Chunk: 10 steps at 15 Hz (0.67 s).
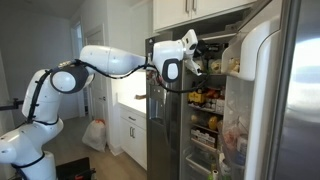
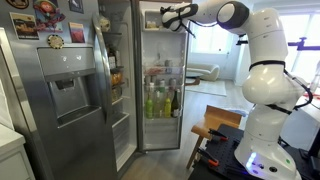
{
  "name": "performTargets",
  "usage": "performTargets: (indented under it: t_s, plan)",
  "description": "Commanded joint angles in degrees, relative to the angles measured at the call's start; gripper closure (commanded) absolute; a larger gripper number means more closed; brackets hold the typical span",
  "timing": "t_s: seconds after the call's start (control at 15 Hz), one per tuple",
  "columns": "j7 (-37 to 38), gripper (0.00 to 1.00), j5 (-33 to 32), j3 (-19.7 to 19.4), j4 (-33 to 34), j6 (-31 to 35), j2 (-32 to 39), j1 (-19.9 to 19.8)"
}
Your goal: Open the lid of the top compartment of the fridge's side holder.
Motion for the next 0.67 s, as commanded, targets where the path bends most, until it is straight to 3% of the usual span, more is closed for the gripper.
performTargets:
  t_s: [0.0,0.6]
  plan:
    - [0.4,1.00,0.5,-0.6,6.9,-1.2,3.6,0.0]
    - [0.3,1.00,1.3,-1.7,11.3,-3.8,6.3,0.7]
